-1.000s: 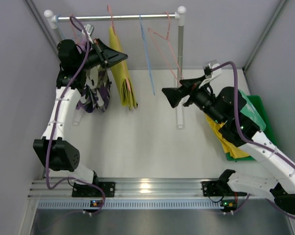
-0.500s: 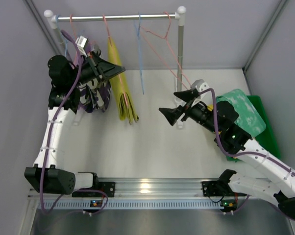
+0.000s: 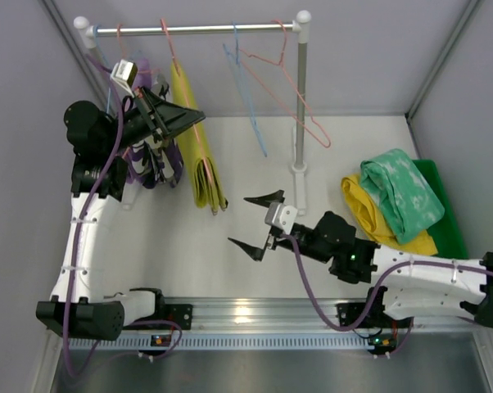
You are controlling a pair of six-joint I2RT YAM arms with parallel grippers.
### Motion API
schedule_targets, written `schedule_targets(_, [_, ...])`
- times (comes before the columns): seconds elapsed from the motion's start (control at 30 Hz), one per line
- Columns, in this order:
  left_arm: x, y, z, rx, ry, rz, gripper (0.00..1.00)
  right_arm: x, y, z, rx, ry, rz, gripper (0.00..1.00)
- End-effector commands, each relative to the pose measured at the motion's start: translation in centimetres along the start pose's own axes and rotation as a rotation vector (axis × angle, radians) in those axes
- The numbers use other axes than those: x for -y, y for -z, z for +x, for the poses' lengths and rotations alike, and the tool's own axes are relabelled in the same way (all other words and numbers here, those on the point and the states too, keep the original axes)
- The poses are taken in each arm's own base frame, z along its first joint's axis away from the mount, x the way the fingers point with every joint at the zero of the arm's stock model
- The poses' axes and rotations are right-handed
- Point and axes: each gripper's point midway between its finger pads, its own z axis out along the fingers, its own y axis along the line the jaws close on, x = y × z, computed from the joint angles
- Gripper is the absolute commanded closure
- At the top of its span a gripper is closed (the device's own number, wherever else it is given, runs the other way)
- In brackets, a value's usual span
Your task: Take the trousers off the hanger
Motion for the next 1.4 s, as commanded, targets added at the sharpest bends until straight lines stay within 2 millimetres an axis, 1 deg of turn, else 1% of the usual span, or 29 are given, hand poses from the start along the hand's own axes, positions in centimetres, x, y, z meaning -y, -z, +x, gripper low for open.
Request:
schedule_targets(0.0, [7.2, 1.3, -0.8, 0.077, -0.252, 0.171, 1.00, 1.7, -1.5, -0.1, 0.059, 0.032, 0.155, 0.00])
schedule_targets(0.07, [8.0, 1.4, -0.9, 0.082, -0.257, 0.181, 1.00, 1.9, -2.2, 0.2, 0.069, 0.011, 0.176, 0.01])
schedule_targets(0.1, [8.3, 1.4, -0.9, 0.083, -0.256, 0.185, 1.00, 1.6, -2.8, 1.0, 0.056, 0.009, 0.174, 0.01])
schedule_targets(0.13, [8.8, 1.5, -1.0, 0.085, -0.261, 0.192, 1.00, 1.5, -3.1, 1.2, 0.059, 0.006, 0.171, 0.00])
schedule_targets(0.17, [9.1, 1.6, -1.0, 0.087, -0.263, 0.195, 1.00, 1.5, -3.4, 0.9, 0.080, 0.004, 0.173, 0.01])
schedule_targets(0.2, [9.3, 1.6, -1.1, 0.089, -0.265, 0.199, 1.00, 1.2, -3.9, 1.6, 0.071, 0.005, 0.167, 0.01])
schedule_targets(0.27, [10.1, 1.8, -1.0, 0.090, -0.263, 0.209, 1.00, 1.6, -4.5, 2.1, 0.064, 0.009, 0.197, 0.01])
schedule_targets(0.3, [10.4, 1.9, -1.0, 0.093, -0.265, 0.215, 1.00, 1.8, -5.0, 3.0, 0.040, 0.013, 0.218, 0.00])
schedule_targets(0.33, [10.7, 1.9, -1.0, 0.094, -0.264, 0.221, 1.00, 1.9, -5.3, 3.3, 0.030, 0.015, 0.224, 0.00])
schedule_targets(0.4, [11.5, 2.1, -1.0, 0.098, -0.266, 0.233, 1.00, 1.7, -5.5, 4.5, 0.012, 0.018, 0.218, 0.01])
schedule_targets(0.6, [13.5, 2.6, -0.8, 0.101, -0.289, 0.263, 1.00, 1.5, -5.8, 6.0, -0.007, 0.046, 0.206, 0.00])
schedule_targets(0.67, [13.9, 2.8, -0.7, 0.102, -0.294, 0.270, 1.00, 1.8, -6.0, 6.5, -0.017, 0.055, 0.211, 0.00])
schedule_targets(0.77, [14.6, 3.0, -0.7, 0.105, -0.300, 0.279, 1.00, 2.4, -6.6, 6.3, -0.010, 0.044, 0.227, 0.01])
schedule_targets(0.8, [14.7, 3.0, -0.6, 0.106, -0.299, 0.281, 1.00, 2.8, -6.8, 5.8, 0.001, 0.043, 0.242, 0.01])
schedule_targets(0.87, [15.0, 3.1, -0.6, 0.111, -0.299, 0.284, 1.00, 3.2, -7.4, 5.5, 0.012, 0.046, 0.262, 0.00])
schedule_targets(1.07, [16.0, 3.5, -0.5, 0.120, -0.304, 0.289, 1.00, 4.6, -8.7, 5.9, -0.003, 0.034, 0.309, 0.00])
schedule_targets(1.1, [16.0, 3.6, -0.4, 0.121, -0.299, 0.285, 1.00, 4.7, -9.0, 5.4, 0.010, 0.029, 0.305, 0.00])
schedule_targets(1.2, [15.8, 3.6, -0.3, 0.122, -0.289, 0.276, 1.00, 4.5, -9.4, 5.0, 0.029, 0.023, 0.288, 0.01])
schedule_targets(1.27, [15.9, 3.6, -0.3, 0.122, -0.288, 0.278, 1.00, 4.5, -9.7, 5.1, 0.030, 0.024, 0.284, 0.01])
schedule_targets(1.37, [16.2, 3.7, -0.3, 0.122, -0.291, 0.284, 1.00, 5.2, -10.1, 5.4, 0.016, 0.026, 0.310, 0.01])
